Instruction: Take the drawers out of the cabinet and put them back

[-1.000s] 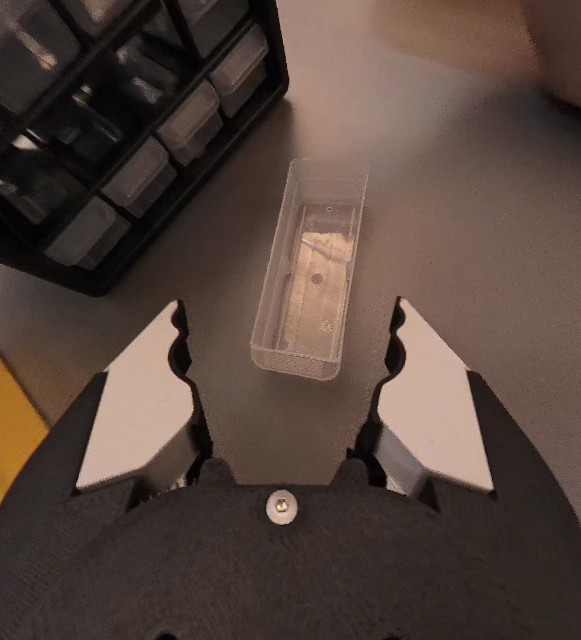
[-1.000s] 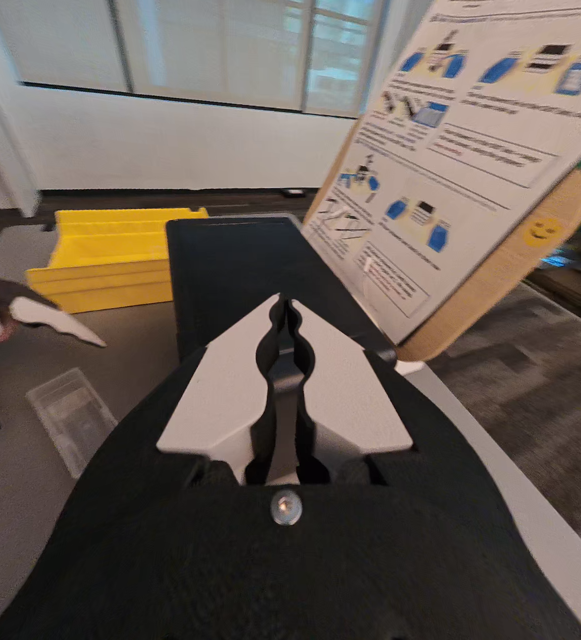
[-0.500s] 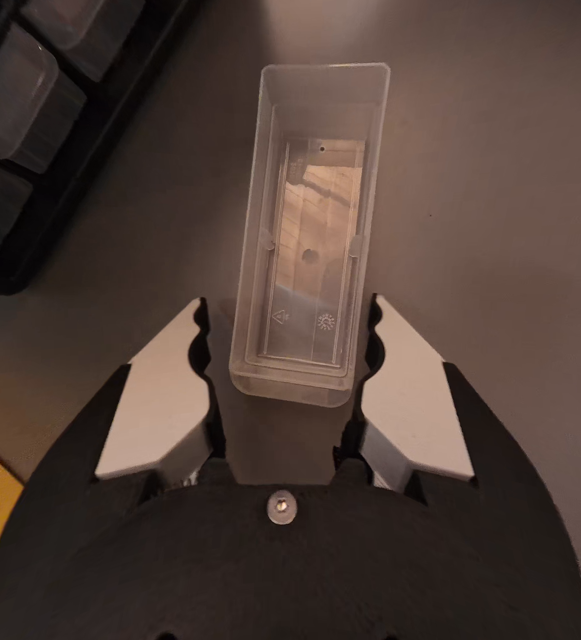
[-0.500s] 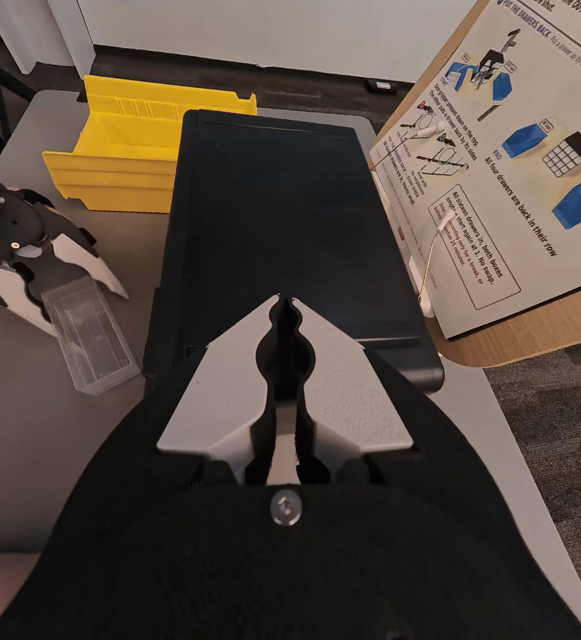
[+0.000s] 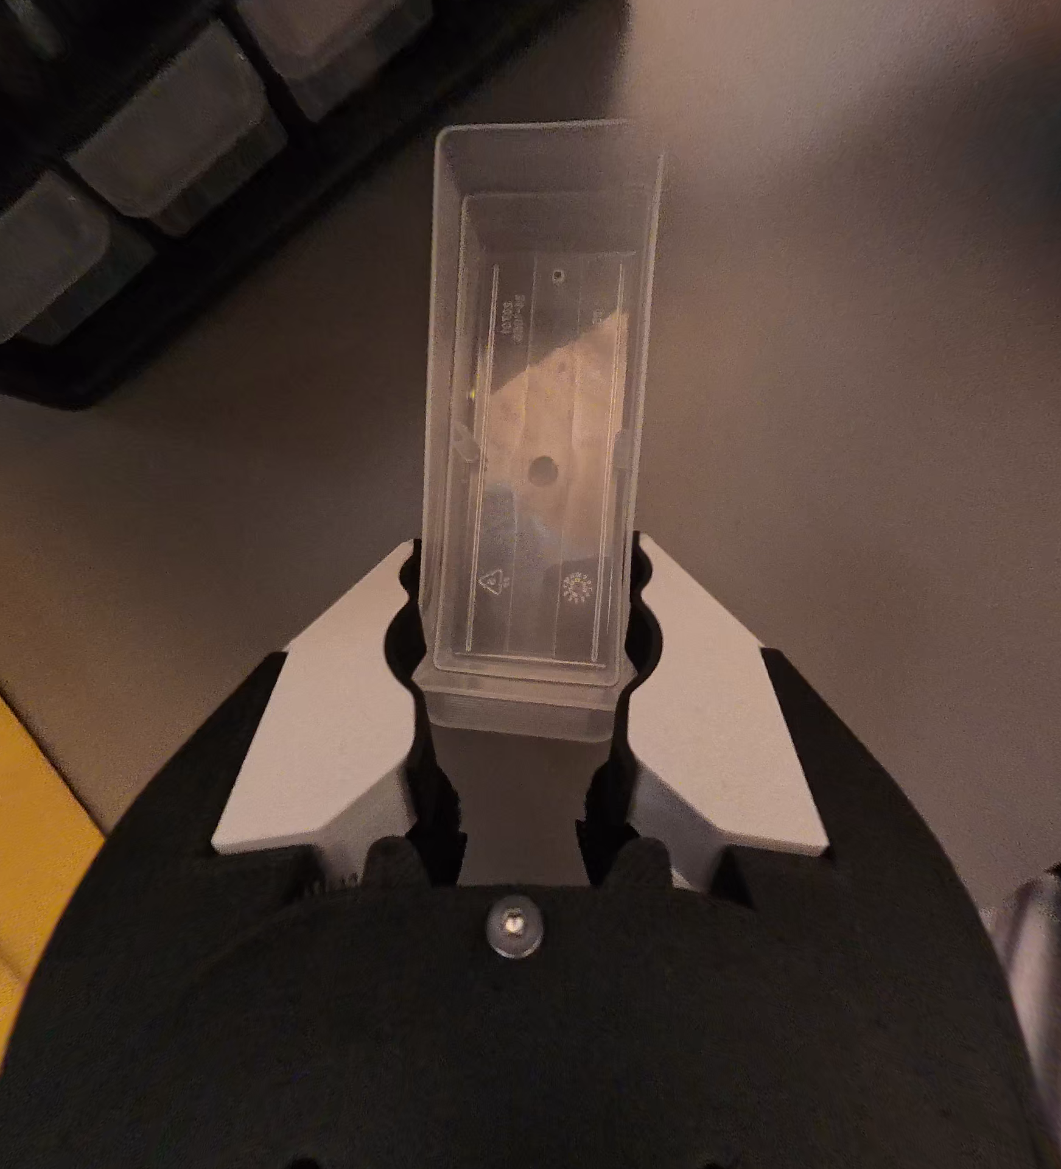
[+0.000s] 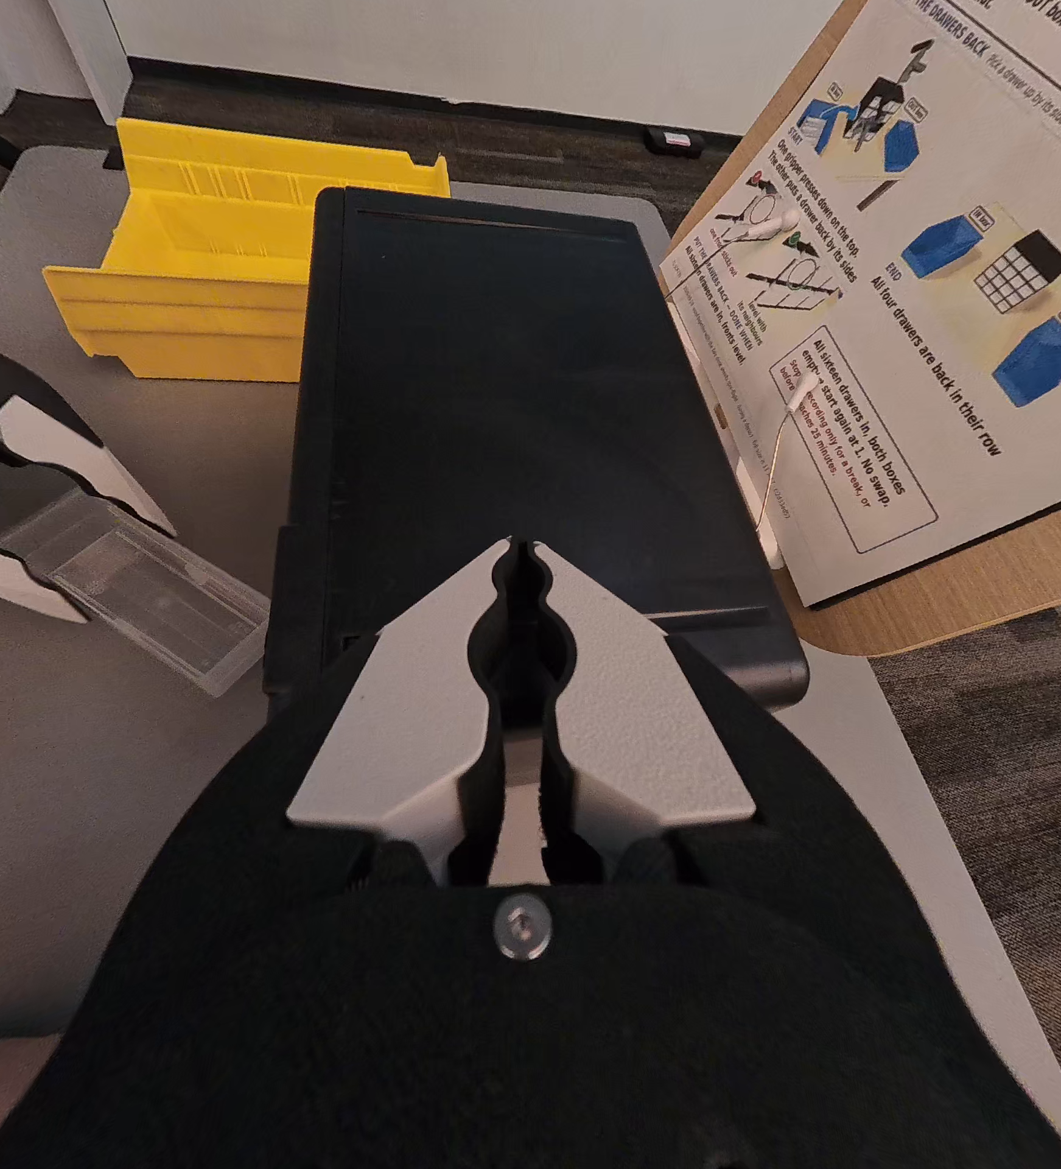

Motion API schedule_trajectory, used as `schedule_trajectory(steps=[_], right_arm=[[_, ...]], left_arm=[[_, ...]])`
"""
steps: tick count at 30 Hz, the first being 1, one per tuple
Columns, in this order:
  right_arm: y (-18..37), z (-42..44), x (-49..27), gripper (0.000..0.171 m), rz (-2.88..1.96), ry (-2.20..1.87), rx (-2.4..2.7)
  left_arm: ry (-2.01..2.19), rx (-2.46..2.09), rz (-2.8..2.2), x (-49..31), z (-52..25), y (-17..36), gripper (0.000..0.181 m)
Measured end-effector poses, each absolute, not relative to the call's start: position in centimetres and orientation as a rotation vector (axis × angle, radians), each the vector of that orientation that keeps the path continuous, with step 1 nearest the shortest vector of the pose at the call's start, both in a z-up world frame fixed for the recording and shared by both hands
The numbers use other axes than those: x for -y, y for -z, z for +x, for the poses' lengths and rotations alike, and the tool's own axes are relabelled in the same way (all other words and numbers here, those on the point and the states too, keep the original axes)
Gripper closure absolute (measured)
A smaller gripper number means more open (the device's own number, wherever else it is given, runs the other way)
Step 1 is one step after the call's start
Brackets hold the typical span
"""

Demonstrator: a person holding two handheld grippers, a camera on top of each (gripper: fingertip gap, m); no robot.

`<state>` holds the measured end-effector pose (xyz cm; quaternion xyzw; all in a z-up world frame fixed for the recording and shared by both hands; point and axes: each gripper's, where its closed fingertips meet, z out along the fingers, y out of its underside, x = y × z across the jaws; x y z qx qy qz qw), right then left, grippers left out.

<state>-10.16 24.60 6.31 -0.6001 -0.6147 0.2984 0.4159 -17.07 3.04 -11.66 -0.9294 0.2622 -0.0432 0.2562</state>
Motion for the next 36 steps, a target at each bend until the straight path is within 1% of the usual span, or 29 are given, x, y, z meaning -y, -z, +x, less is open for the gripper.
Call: schedule_trajectory(steps=[5,8,12,16,22,27,36], right_arm=[[-6.3,-10.1,-24.6,0.171,-1.528,-0.772,1.525],[-6.3,-10.1,-24.6,0.171,-1.539,-0.779,1.514],[-6.3,-10.1,-24.6,0.171,-1.546,-0.814,1.502],[-6.3,-10.0,-24.6,0.171,-1.529,-0.866,1.492],[-6.3,-9.8,-24.6,0.171,-1.499,-0.912,1.486],[-6.3,-9.7,-24.6,0.171,-1.48,-0.946,1.481],[-6.3,-9.7,-24.6,0.171,-1.473,-0.927,1.483]], left_arm=[[0.151,-0.481,-2.545,-4.6,-16.8,8.6,0.118],[0.139,-0.395,-2.559,-5.7,-16.8,7.9,0.118],[0.225,-0.308,-2.591,-6.4,-15.6,7.9,0.118],[0.057,-0.282,-2.593,-7.4,-16.3,7.9,0.118],[-0.013,-0.282,-2.651,-7.7,-15.3,8.4,0.118],[0.088,-0.196,-2.666,-8.4,-14.8,8.6,0.119],[0.046,-0.177,-2.655,-8.7,-15.6,8.0,0.119]])
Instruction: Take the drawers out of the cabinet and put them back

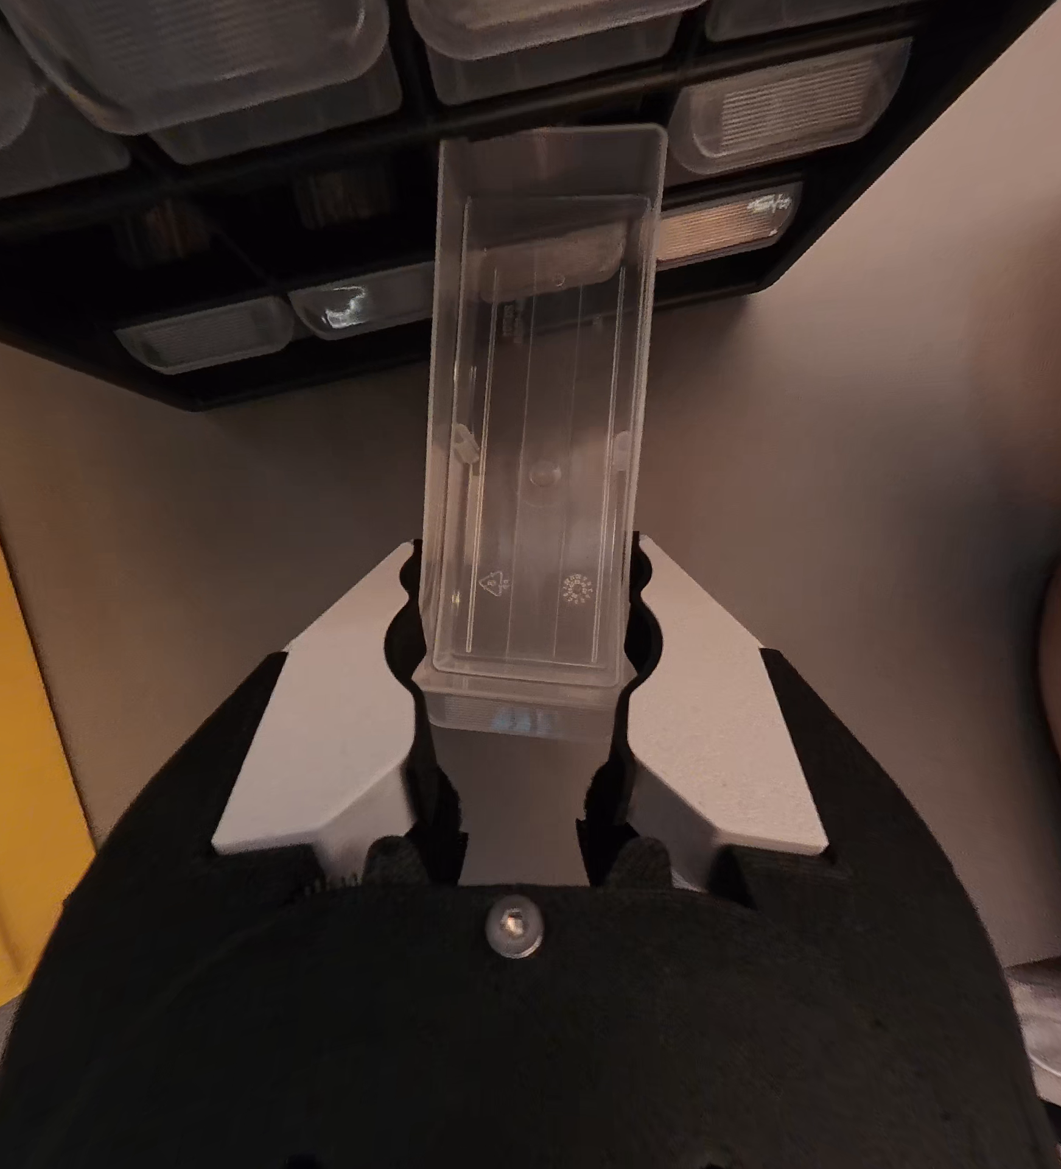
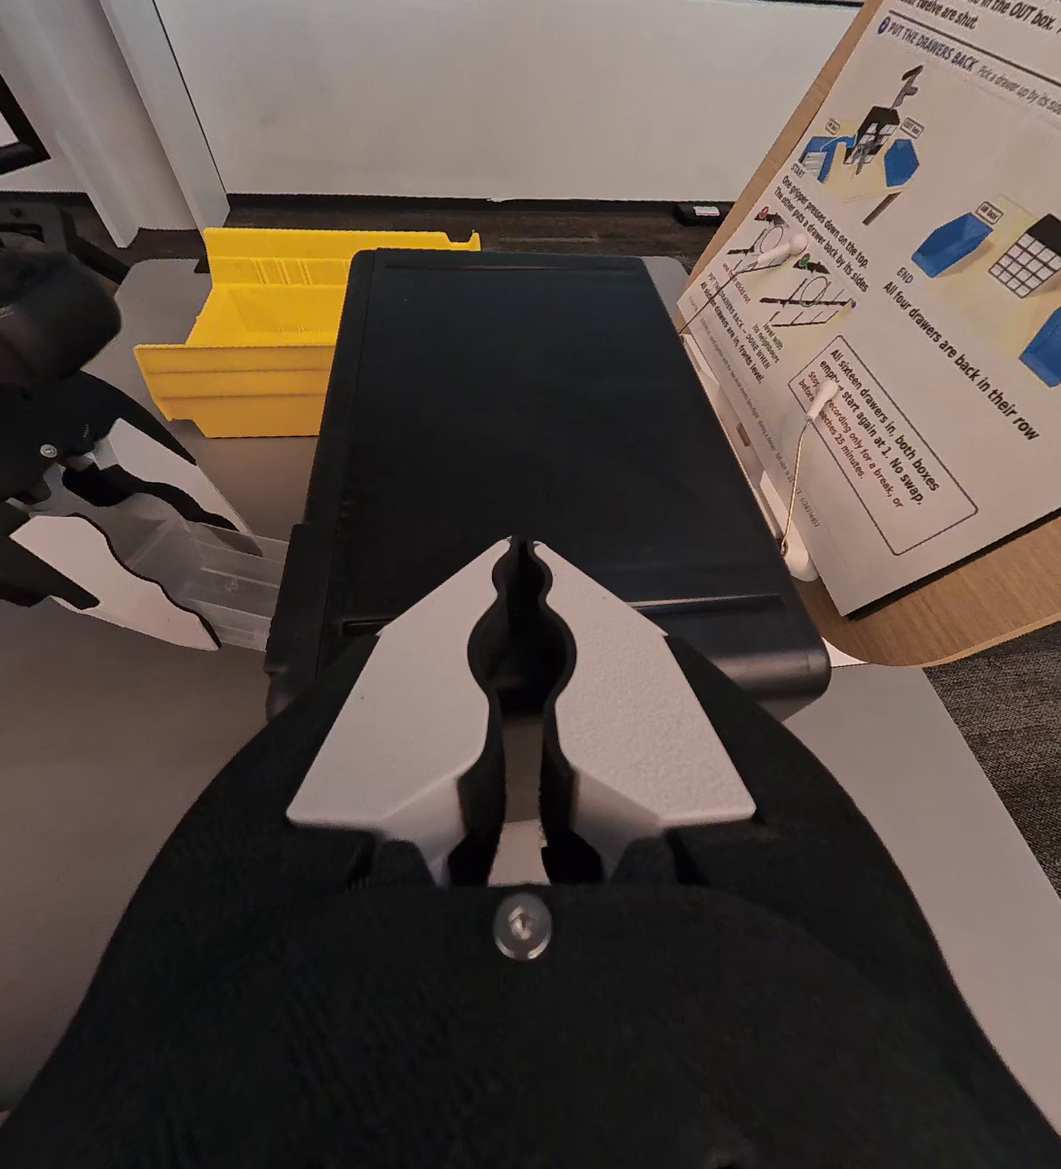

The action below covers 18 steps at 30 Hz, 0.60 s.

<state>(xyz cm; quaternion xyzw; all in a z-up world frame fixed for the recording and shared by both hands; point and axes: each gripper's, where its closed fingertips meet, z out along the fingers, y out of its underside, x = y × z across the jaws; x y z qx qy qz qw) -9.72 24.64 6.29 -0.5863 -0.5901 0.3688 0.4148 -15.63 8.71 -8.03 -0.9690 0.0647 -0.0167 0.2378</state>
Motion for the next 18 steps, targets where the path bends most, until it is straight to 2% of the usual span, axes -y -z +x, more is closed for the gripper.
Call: schedule_trajectory(steps=[18], right_arm=[[-6.3,-9.7,-24.6,0.171,-1.477,-0.963,1.47]], left_arm=[[-0.165,-0.193,-2.716,-9.9,-15.6,7.5,0.118]])
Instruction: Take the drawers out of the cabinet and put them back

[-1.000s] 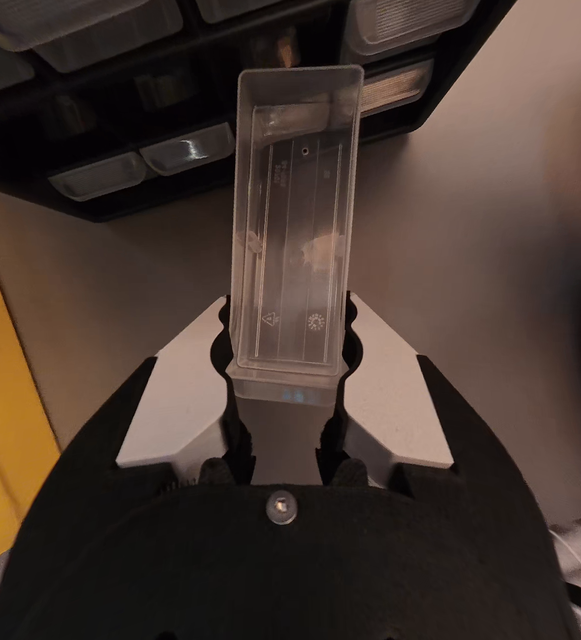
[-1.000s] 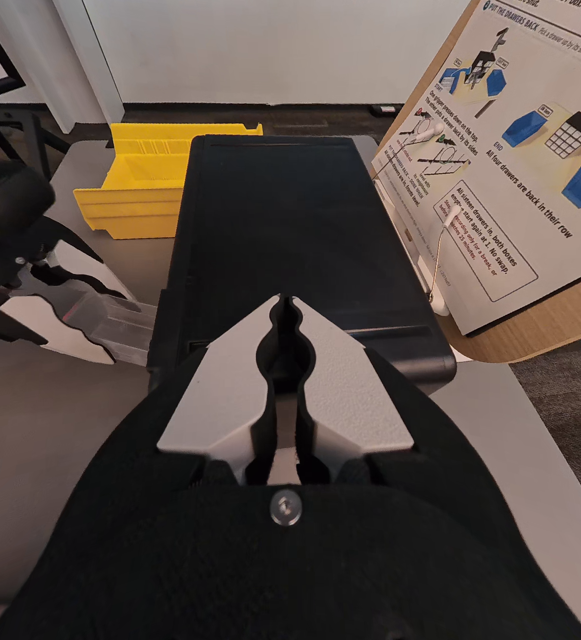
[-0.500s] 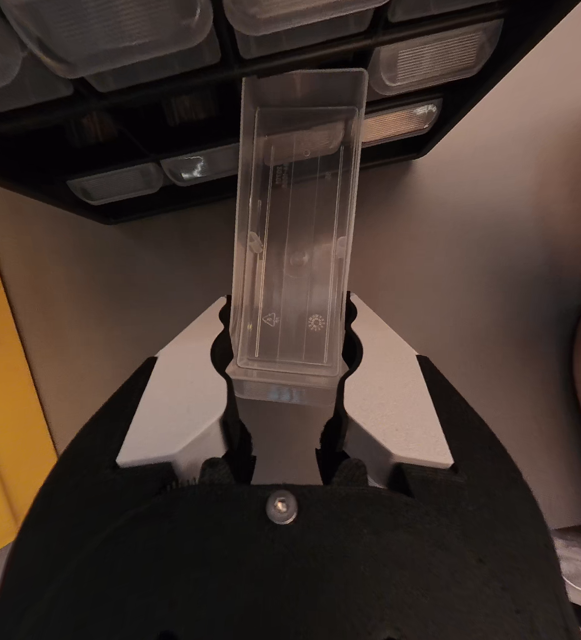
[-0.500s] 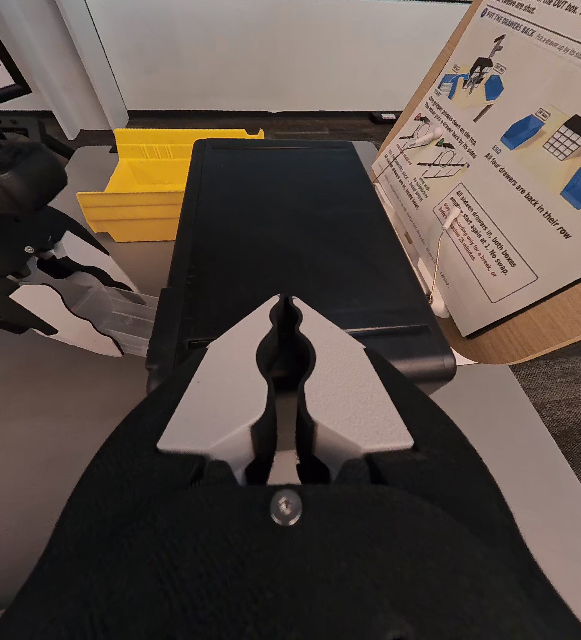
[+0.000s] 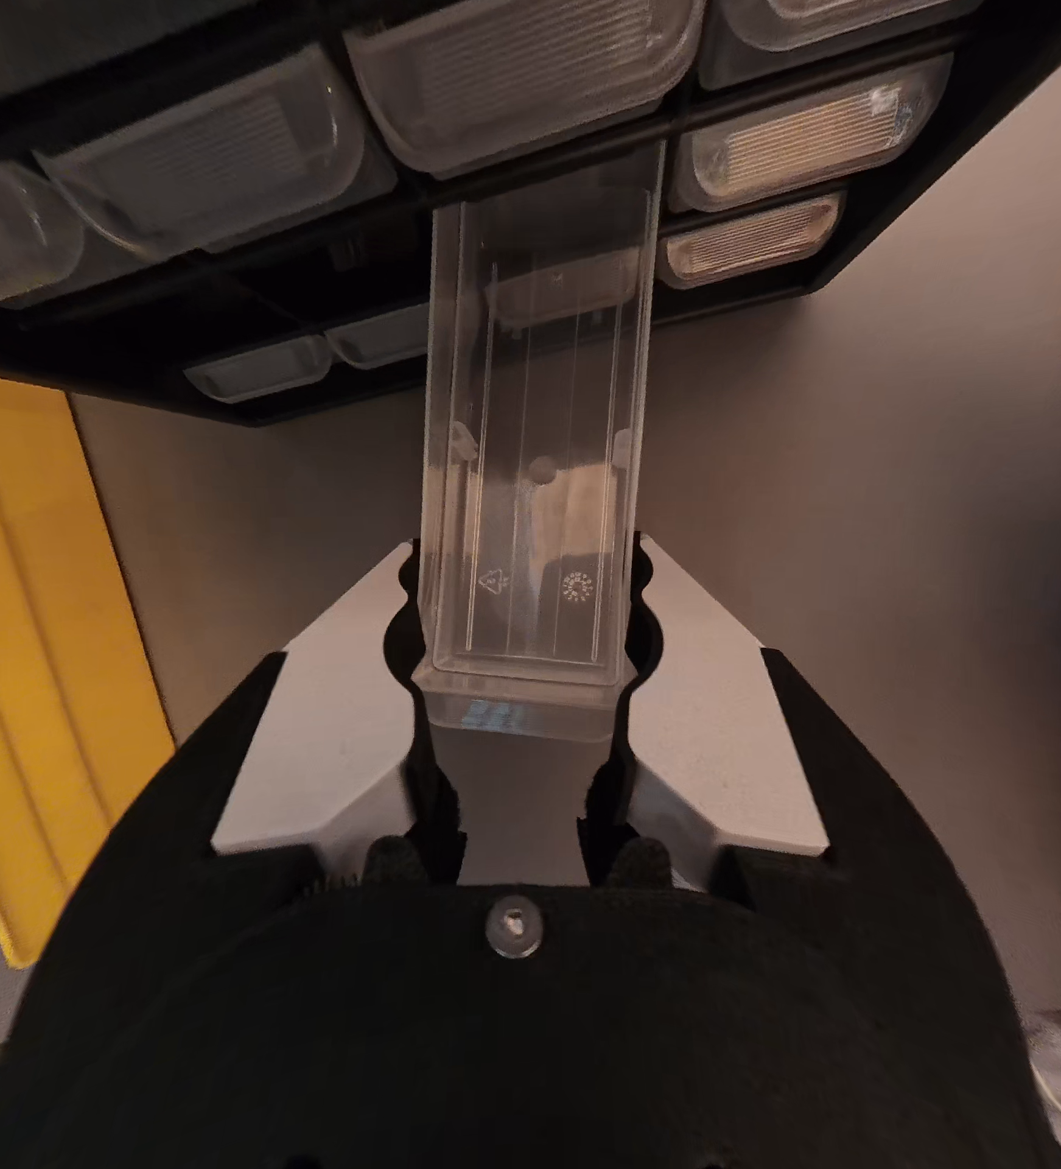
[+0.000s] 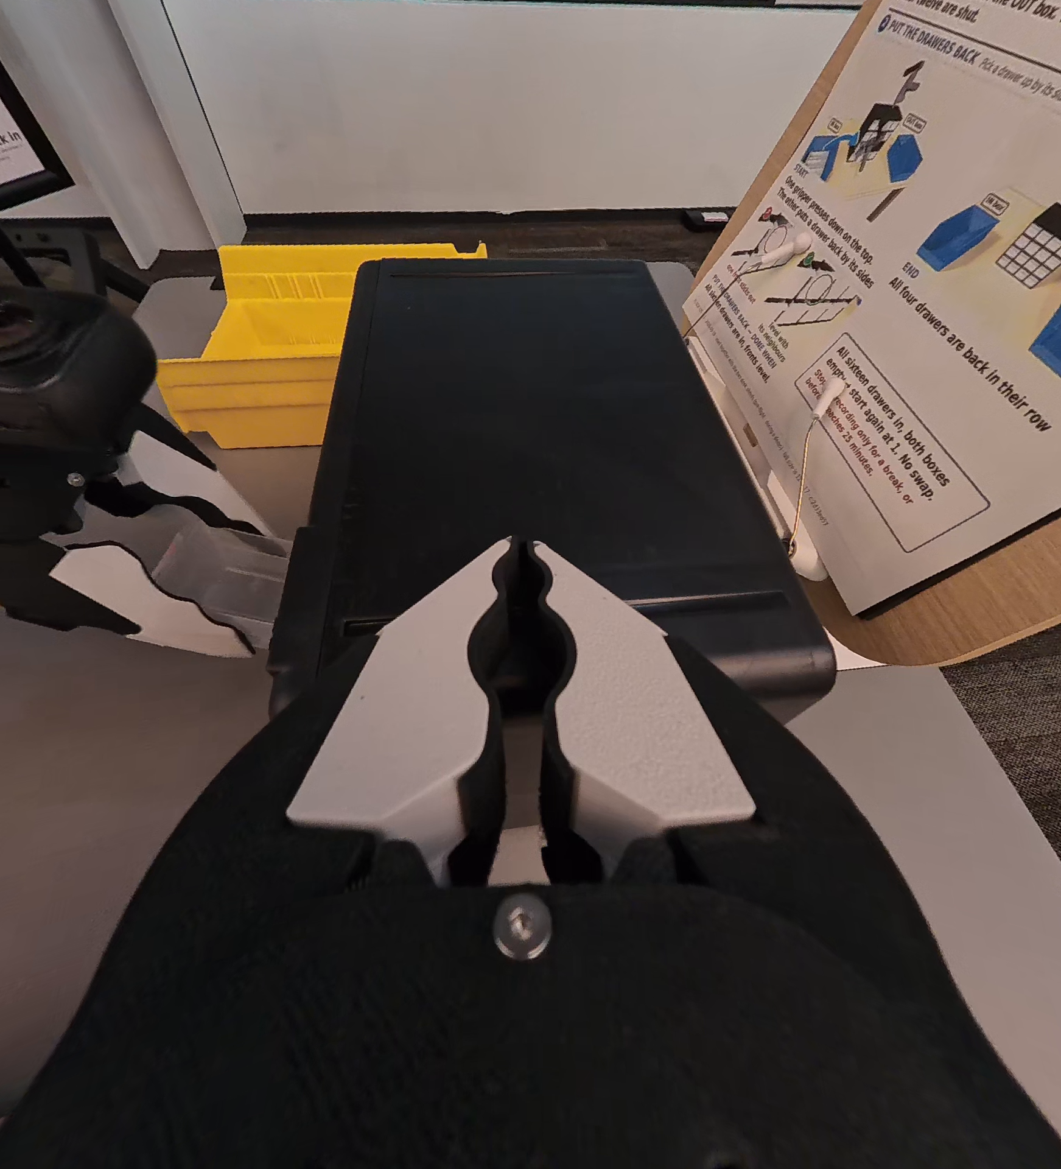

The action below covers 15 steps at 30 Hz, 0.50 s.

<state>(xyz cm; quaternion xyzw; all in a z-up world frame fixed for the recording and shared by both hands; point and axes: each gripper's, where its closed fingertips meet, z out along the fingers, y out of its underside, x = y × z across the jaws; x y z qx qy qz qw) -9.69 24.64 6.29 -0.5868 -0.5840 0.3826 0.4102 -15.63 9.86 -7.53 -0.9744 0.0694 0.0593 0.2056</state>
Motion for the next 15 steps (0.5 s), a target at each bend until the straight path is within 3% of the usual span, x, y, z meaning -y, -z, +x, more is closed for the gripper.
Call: schedule_trajectory(steps=[15], right_arm=[[-6.3,-9.7,-24.6,0.171,-1.482,-0.984,1.466]], left_arm=[[-0.293,-0.231,-2.717,-10.6,-15.1,10.2,0.119]])
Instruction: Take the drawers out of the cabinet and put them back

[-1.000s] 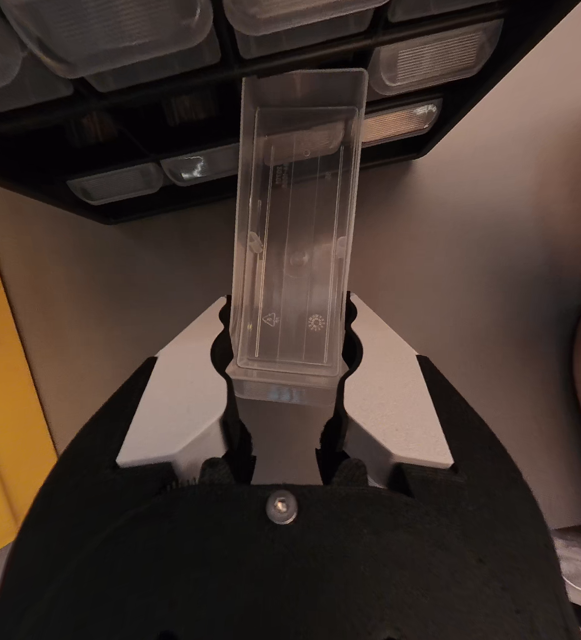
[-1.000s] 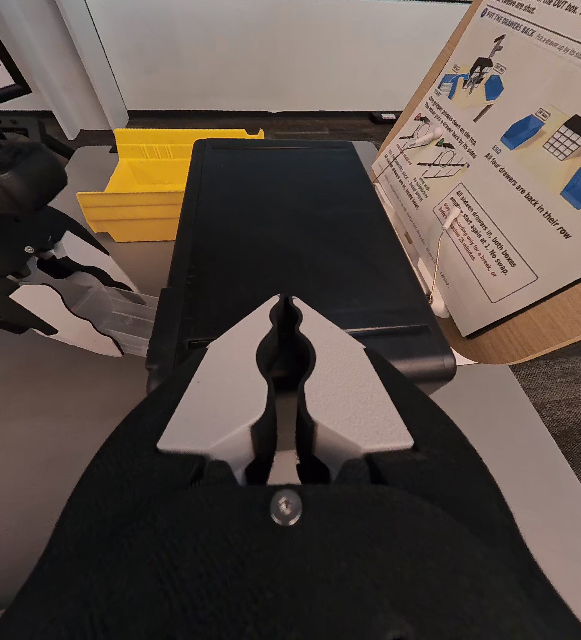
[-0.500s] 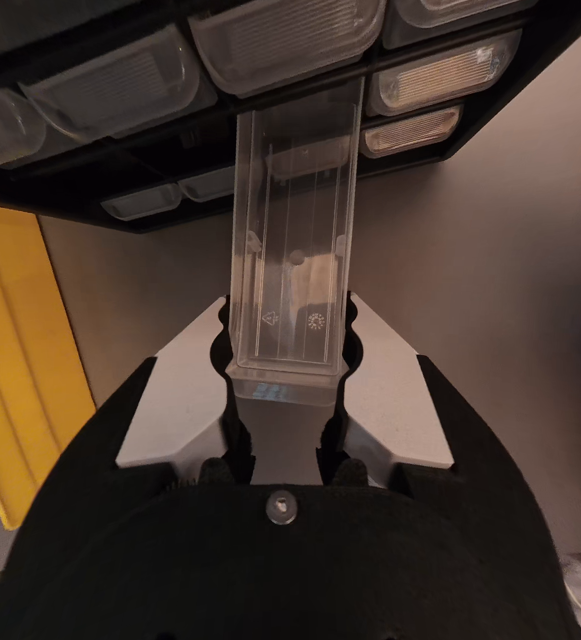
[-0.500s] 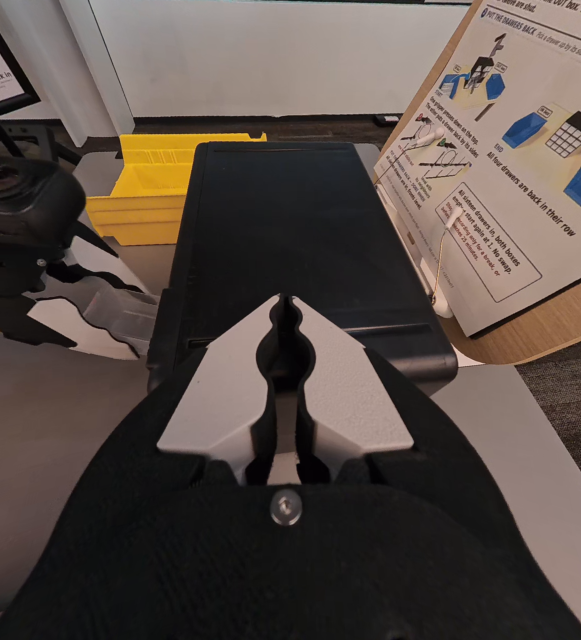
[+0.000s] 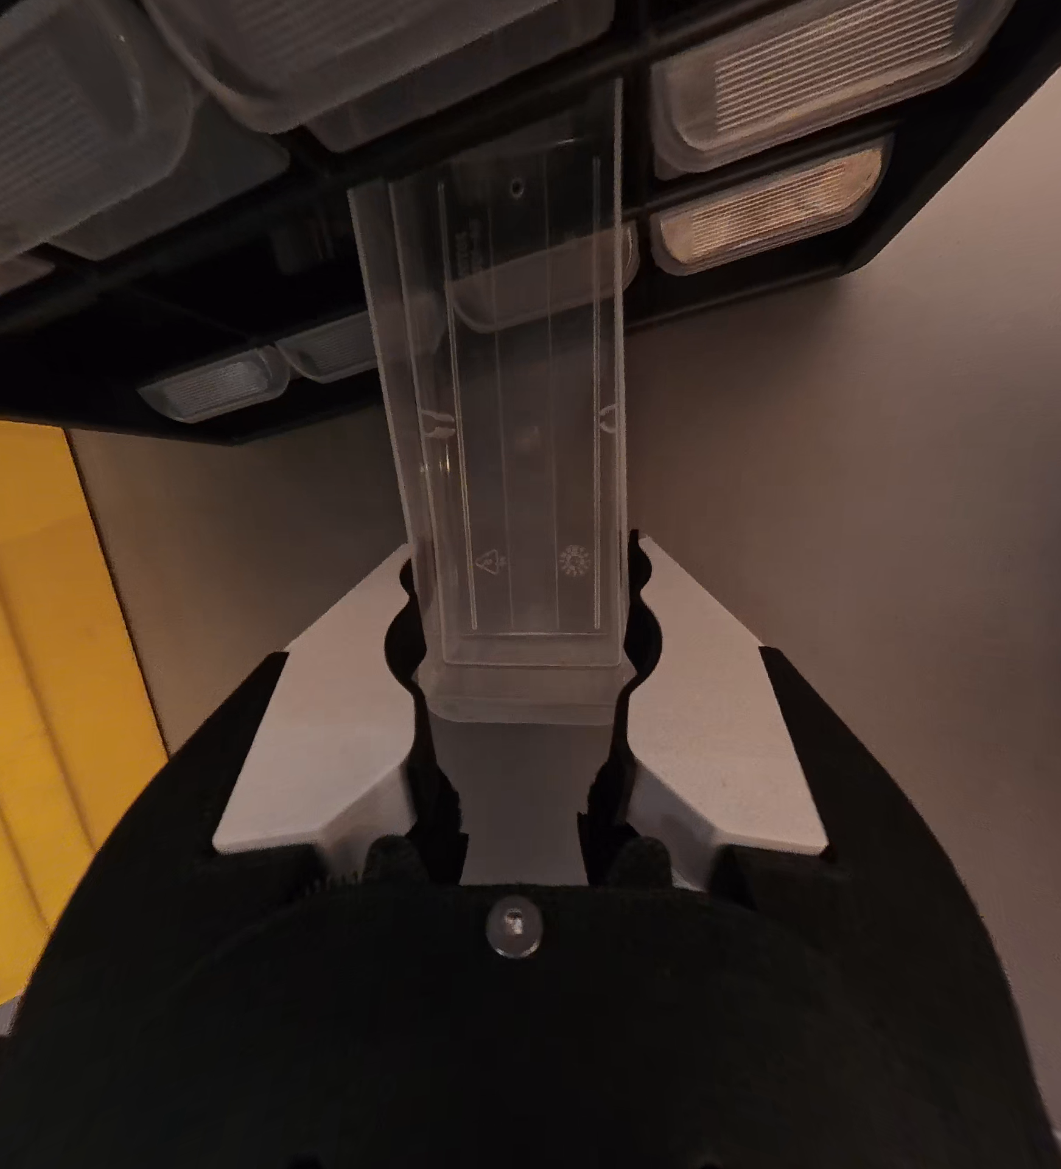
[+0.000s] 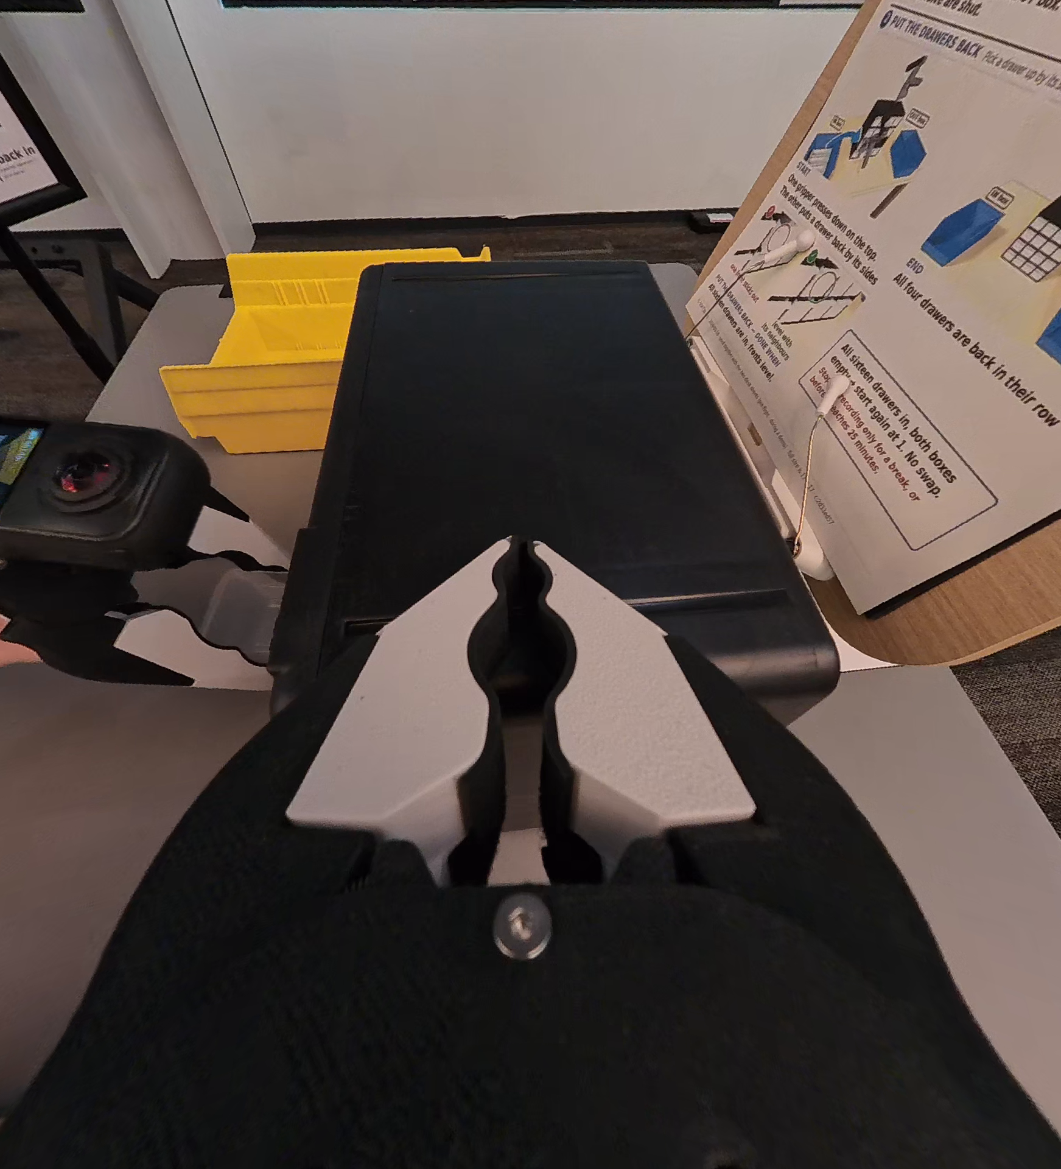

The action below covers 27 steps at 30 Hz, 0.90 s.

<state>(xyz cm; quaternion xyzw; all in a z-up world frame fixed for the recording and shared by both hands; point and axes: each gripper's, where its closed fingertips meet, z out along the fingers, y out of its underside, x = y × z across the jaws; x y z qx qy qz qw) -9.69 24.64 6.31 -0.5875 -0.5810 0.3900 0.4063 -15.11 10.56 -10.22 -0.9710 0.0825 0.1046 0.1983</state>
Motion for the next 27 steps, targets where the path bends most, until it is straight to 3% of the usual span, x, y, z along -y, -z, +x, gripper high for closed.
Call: schedule_trajectory(steps=[13,22,27], right_arm=[[-6.3,-9.7,-24.6,0.171,-1.484,-0.973,1.468],[-6.3,-9.7,-24.6,0.171,-1.487,-0.962,1.472],[-6.3,-9.8,-24.6,0.171,-1.496,-0.952,1.477]], left_arm=[[-0.287,-0.139,-2.694,-12.8,-13.9,9.5,0.117],[-0.371,-0.337,-2.56,-13.3,-12.8,9.2,0.087],[-0.498,-0.612,-2.174,-12.5,-11.8,4.8,0.08]])
